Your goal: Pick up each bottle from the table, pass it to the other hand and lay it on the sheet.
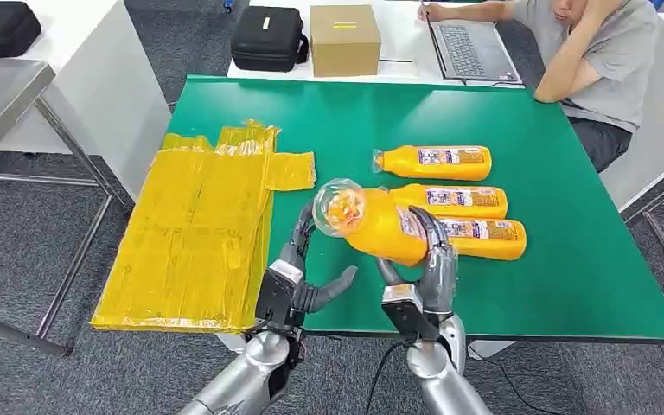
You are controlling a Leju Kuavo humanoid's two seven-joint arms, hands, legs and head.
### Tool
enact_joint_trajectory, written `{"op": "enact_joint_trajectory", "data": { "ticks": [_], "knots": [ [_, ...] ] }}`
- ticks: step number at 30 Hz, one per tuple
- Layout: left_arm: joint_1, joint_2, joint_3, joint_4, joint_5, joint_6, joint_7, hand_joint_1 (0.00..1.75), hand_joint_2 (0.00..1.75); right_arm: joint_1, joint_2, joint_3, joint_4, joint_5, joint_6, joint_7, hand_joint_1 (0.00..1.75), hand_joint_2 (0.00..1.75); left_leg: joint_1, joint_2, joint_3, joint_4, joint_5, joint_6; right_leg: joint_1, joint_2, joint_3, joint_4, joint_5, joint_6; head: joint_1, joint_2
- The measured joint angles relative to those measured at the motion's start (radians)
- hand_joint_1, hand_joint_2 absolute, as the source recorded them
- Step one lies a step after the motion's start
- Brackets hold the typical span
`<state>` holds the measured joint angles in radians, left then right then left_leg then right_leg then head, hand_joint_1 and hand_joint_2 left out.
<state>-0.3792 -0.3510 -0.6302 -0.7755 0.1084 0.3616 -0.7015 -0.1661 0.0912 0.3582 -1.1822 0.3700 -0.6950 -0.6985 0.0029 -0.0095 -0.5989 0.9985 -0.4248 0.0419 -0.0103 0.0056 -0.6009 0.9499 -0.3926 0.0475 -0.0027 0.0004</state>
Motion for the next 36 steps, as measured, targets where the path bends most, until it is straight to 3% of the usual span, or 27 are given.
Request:
{"op": "enact_joint_trajectory", "data": {
  "ticks": [11, 24, 36],
  "knots": [
    [0.010, 0.005, 0.003, -0.078, -0.035, 0.063, 0.000, 0.00, 1.75, 0.008, 0.011, -0.004, 0.044, 0.033, 0.000, 0.000, 1.75, 1.75, 0.000, 0.000, 0.000, 0.000, 0.000, 0.000, 0.000, 0.000, -0.001, 0.000, 0.000, 0.000, 0.000, 0.000],
    [0.014, 0.006, -0.013, -0.109, 0.073, -0.190, 0.000, 0.00, 1.75, 0.032, 0.010, -0.073, 0.047, 0.074, -0.001, 0.000, 1.75, 1.75, 0.000, 0.000, -0.001, 0.000, 0.000, 0.000, 0.000, 0.000, -0.001, 0.000, 0.000, 0.000, 0.000, 0.000],
    [0.012, 0.006, -0.037, -0.100, 0.080, -0.203, 0.000, 0.00, 1.75, 0.032, 0.010, -0.101, 0.047, 0.076, -0.001, 0.000, 1.75, 1.75, 0.000, 0.000, -0.001, 0.000, 0.000, 0.000, 0.000, 0.000, -0.001, 0.000, 0.000, 0.000, 0.000, 0.000]
  ]
}}
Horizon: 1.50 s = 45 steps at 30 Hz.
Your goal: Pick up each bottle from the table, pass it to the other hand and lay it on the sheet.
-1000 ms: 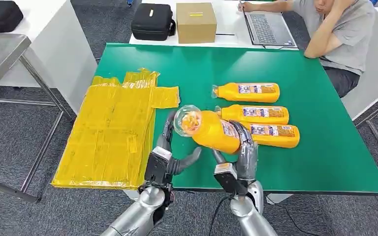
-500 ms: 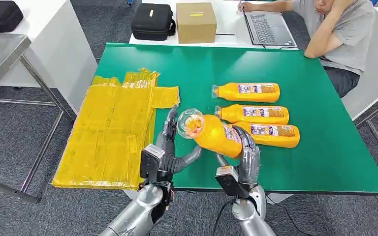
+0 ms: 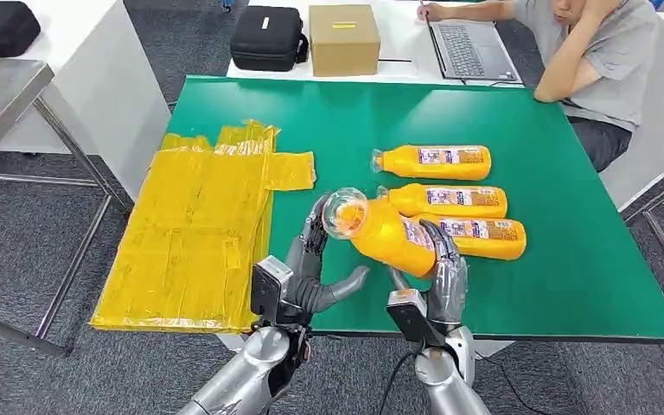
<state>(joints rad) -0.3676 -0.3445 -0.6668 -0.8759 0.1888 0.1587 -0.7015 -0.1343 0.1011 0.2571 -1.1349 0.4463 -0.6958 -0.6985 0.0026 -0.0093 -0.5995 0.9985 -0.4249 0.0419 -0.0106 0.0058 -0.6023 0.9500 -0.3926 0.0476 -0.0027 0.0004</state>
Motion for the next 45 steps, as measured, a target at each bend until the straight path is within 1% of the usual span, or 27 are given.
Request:
{"op": "enact_joint_trajectory", "data": {
  "ticks": [7, 17, 22, 23, 32, 39, 45],
  "knots": [
    [-0.002, 0.000, -0.008, 0.001, 0.010, -0.020, 0.000, 0.00, 1.75, 0.000, 0.000, -0.005, 0.000, 0.020, 0.000, 0.000, 1.75, 1.75, 0.000, 0.000, 0.000, 0.000, 0.000, 0.000, 0.000, 0.000, 0.000, 0.000, 0.000, 0.000, 0.000, 0.000],
    [0.008, 0.014, -0.060, 0.019, 0.031, -0.099, 0.056, 0.00, 1.75, -0.009, -0.001, -0.094, -0.042, 0.074, 0.000, 0.000, 1.75, 1.75, 0.000, 0.000, 0.000, 0.000, 0.000, 0.000, 0.000, 0.000, 0.000, 0.000, 0.000, 0.000, 0.000, 0.000],
    [0.013, 0.014, -0.066, 0.025, 0.033, -0.113, 0.062, 0.00, 1.75, -0.014, 0.016, -0.101, -0.043, 0.094, 0.000, 0.000, 1.75, 1.75, 0.000, 0.000, -0.001, 0.000, 0.000, 0.000, 0.000, 0.000, -0.001, 0.000, 0.000, 0.000, 0.000, 0.000],
    [0.012, 0.014, -0.069, 0.025, 0.033, -0.114, 0.064, 0.00, 0.00, -0.014, 0.023, -0.100, -0.043, 0.098, 0.000, 0.000, 1.75, 1.75, 0.000, 0.000, -0.001, 0.000, 0.000, 0.000, 0.000, 0.000, -0.001, 0.001, 0.000, 0.000, 0.000, 0.000],
    [0.008, 0.014, -0.097, 0.025, 0.033, -0.136, 0.080, 0.00, 0.00, -0.019, 0.052, -0.069, -0.040, 0.096, 0.000, 0.000, 1.75, 1.75, 0.000, 0.000, -0.001, 0.000, 0.000, 0.000, 0.000, 0.000, -0.001, 0.001, 0.000, 0.000, 0.000, 0.000],
    [-0.002, 0.010, -0.103, 0.025, 0.032, -0.068, 0.084, 0.00, 0.00, -0.024, 0.078, -0.027, -0.012, 0.077, 0.000, 0.000, 1.75, 1.75, 0.000, 0.000, -0.001, 0.000, 0.000, 0.000, 0.000, 0.000, -0.001, 0.001, 0.000, 0.000, 0.000, 0.000],
    [-0.017, 0.000, -0.104, 0.025, 0.030, -0.048, 0.082, 0.00, 0.00, -0.044, 0.097, -0.005, 0.025, 0.070, -0.002, 0.000, 1.75, 1.75, 0.000, 0.000, -0.001, 0.000, 0.000, 0.000, 0.000, 0.000, -0.001, 0.001, 0.000, 0.000, 0.000, 0.000]
  ]
}}
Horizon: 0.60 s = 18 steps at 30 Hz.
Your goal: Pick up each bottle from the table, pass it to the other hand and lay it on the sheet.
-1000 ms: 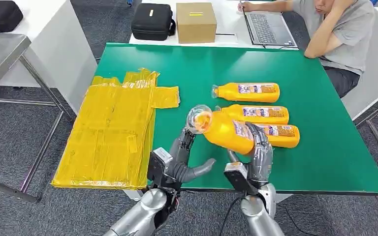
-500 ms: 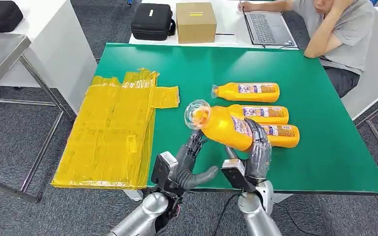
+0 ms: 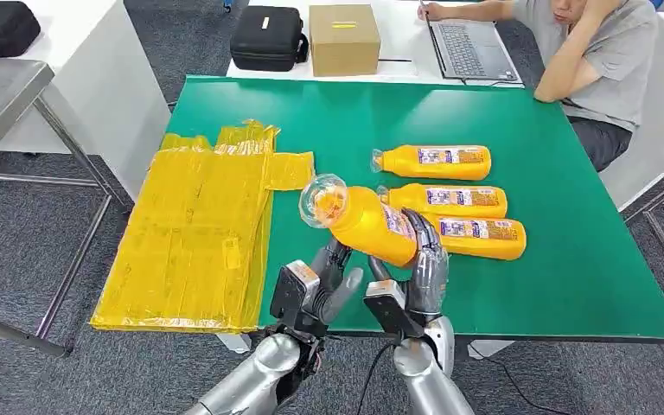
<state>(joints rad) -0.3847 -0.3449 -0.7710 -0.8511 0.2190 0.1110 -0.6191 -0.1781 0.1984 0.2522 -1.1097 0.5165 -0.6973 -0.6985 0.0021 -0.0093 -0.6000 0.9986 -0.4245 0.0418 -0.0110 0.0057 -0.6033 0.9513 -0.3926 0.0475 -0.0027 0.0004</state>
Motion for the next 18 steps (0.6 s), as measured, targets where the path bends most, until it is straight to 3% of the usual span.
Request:
{"op": "enact_joint_trajectory", "data": {
  "ticks": [4, 5, 18],
  "knots": [
    [-0.002, -0.002, 0.000, 0.000, -0.003, 0.011, -0.002, 0.00, 0.00, -0.009, 0.006, 0.006, 0.018, -0.001, 0.000, 0.000, 1.75, 1.75, 0.000, 0.000, 0.000, 0.000, 0.000, 0.000, 0.000, 0.000, 0.000, 0.000, 0.000, 0.000, 0.000, 0.000],
    [-0.002, -0.003, 0.000, 0.000, -0.007, 0.019, -0.005, 0.00, 1.75, -0.012, 0.006, 0.008, 0.024, -0.004, 0.000, 0.000, 1.75, 1.75, 0.000, 0.000, 0.000, 0.000, 0.000, 0.000, 0.000, 0.000, 0.000, 0.000, 0.000, 0.000, 0.000, 0.000],
    [-0.016, -0.009, -0.010, 0.000, -0.021, 0.140, -0.048, 0.00, 1.75, -0.037, 0.014, 0.056, 0.098, -0.034, 0.000, 0.000, 1.75, 1.75, 0.000, 0.000, 0.000, 0.000, 0.000, 0.000, 0.000, 0.000, 0.000, 0.000, 0.000, 0.000, 0.000, 0.000]
  ]
}}
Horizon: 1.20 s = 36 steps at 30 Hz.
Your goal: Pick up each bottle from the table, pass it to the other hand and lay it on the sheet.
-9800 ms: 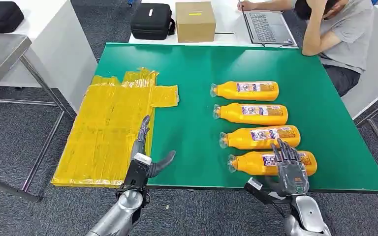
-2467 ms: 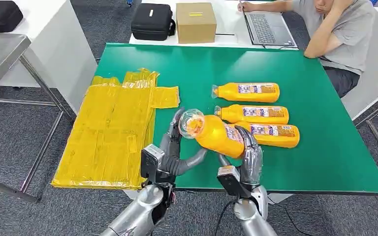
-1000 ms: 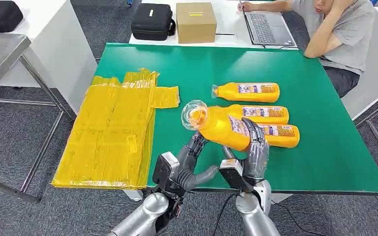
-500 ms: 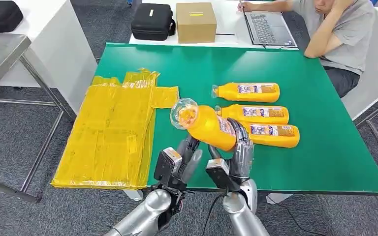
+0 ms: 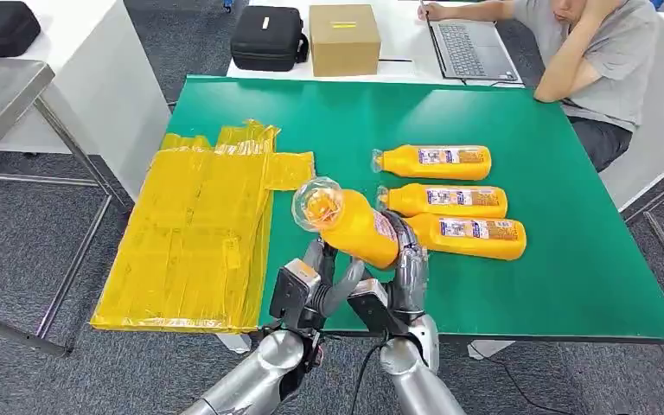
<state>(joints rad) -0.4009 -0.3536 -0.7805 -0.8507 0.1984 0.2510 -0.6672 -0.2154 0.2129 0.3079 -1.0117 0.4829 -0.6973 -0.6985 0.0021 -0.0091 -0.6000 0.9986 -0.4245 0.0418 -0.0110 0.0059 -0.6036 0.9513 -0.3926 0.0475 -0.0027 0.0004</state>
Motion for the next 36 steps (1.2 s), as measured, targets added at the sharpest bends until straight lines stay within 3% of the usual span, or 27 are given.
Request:
{"op": "enact_joint_trajectory", "data": {
  "ticks": [7, 13, 32, 33, 34, 36],
  "knots": [
    [-0.017, 0.000, -0.003, 0.000, -0.002, 0.016, -0.011, 0.00, 1.75, 0.000, 0.000, 0.000, 0.022, 0.005, 0.000, 0.000, 1.75, 1.75, 0.000, 0.000, 0.000, 0.000, 0.000, 0.000, 0.000, 0.000, 0.000, 0.000, 0.000, 0.000, 0.000, 0.000],
    [-0.036, -0.005, -0.033, -0.001, -0.074, 0.201, -0.032, 0.00, 1.75, -0.004, 0.005, 0.003, 0.053, 0.034, 0.000, 0.000, 1.75, 1.75, 0.000, 0.000, 0.000, 0.000, 0.000, 0.000, 0.000, 0.000, 0.000, 0.000, 0.000, 0.000, 0.000, 0.000],
    [-0.049, -0.005, -0.074, -0.001, 0.082, 0.042, 0.018, 0.00, 1.75, -0.031, 0.016, -0.053, 0.089, 0.196, 0.000, 0.008, 1.75, 1.75, 0.000, 0.000, -0.001, 0.000, 0.000, 0.000, 0.000, 0.000, 0.000, 0.000, 0.000, 0.000, 0.000, 0.000],
    [-0.049, -0.005, -0.079, -0.001, 0.082, 0.038, 0.021, 0.94, 1.75, -0.031, 0.016, -0.056, 0.086, 0.201, 0.000, 0.009, 1.75, 1.75, 0.000, 0.000, -0.001, 0.000, 0.000, 0.000, 0.000, 0.000, 0.000, 0.000, 0.000, 0.000, 0.000, 0.000],
    [-0.050, -0.005, -0.083, -0.001, 0.079, 0.040, 0.021, 1.73, 1.75, -0.031, 0.016, -0.058, 0.083, 0.201, 0.000, 0.009, 1.75, 1.75, 0.000, 0.000, -0.001, 0.000, 0.000, 0.000, 0.000, 0.000, 0.000, 0.000, 0.000, 0.000, 0.000, 0.000],
    [-0.053, -0.005, -0.093, -0.001, 0.066, 0.069, 0.019, 1.75, 1.75, -0.031, 0.016, -0.059, 0.079, 0.197, 0.000, 0.009, 1.75, 1.75, -0.001, 0.000, -0.001, 0.000, 0.000, 0.000, 0.000, 0.000, 0.000, 0.000, 0.000, 0.000, 0.000, 0.000]
  ]
}}
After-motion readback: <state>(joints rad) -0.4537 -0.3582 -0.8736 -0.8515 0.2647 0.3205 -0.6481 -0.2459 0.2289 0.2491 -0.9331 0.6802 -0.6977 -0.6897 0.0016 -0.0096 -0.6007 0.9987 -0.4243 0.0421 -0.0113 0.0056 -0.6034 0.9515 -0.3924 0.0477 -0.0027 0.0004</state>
